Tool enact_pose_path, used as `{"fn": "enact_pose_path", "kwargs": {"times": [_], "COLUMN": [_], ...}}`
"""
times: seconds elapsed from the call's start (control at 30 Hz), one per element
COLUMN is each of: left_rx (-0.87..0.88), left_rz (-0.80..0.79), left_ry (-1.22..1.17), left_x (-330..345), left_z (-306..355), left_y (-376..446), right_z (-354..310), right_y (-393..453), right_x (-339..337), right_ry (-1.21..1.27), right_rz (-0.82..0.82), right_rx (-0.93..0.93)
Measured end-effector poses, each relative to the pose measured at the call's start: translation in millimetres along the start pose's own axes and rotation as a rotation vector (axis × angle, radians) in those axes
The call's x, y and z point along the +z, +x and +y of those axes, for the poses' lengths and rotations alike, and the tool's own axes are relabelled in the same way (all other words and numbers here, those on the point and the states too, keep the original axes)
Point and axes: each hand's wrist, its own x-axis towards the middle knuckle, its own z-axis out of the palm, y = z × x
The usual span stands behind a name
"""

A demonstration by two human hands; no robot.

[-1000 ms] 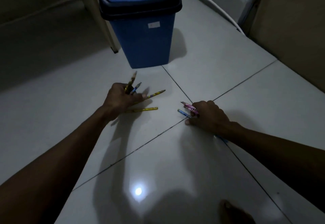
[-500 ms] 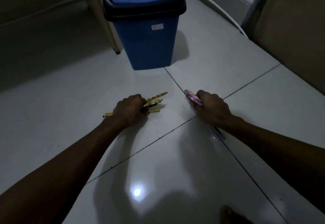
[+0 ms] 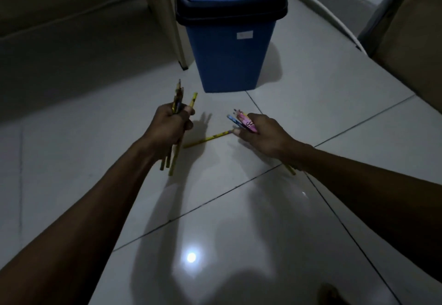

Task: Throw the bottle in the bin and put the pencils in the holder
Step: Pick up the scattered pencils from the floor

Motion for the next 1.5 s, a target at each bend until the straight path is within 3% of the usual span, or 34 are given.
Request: {"fn": "enact_pose_path", "kwargs": {"times": [0.07, 0.2, 0.47, 0.63, 0.8, 1.03, 1.13, 1.2, 1.37, 1.5], "left_rx": [-0.111, -0.261, -0.369, -0.338, -0.232, 0.052, 0.089, 0.084, 0.068, 0.051], "left_rz": [0.013, 0.021, 0.022, -0.053, 0.023, 0.015, -0.029, -0.065, -0.243, -0.206], "left_ry": [-0.107, -0.309, -0.669, -0.564, -0.350, 0.146, 0.441, 0.517, 0.118, -0.116], "left_x": [-8, -26, -53, -55, -47, -42, -40, -38, -31, -26], "left_z": [-10, -32, -55, -60, -48, -17, -4, 2, 14, 22], "left_y": [-2, -10, -24, -24, -24, -17, -15, -16, -28, -33], "right_z": [-6, -16, -14, -2, 1, -39, -55, -63, -71, -80], "right_y": [8, 27, 43, 47, 48, 42, 36, 34, 34, 31], "right_x": [6, 22, 30, 19, 12, -13, -18, -18, -3, 8], "right_ry": [0.012, -0.323, -0.533, -0.535, -0.511, 0.116, 0.273, 0.366, 0.839, 1.008], "right_rz": [-0.024, 0.020, 0.054, 0.120, 0.035, -0.234, -0.335, -0.311, -0.154, -0.166], "right_rx": [0.000, -0.030, -0.088, -0.013, -0.050, -0.113, -0.067, -0.033, 0.097, 0.199]}}
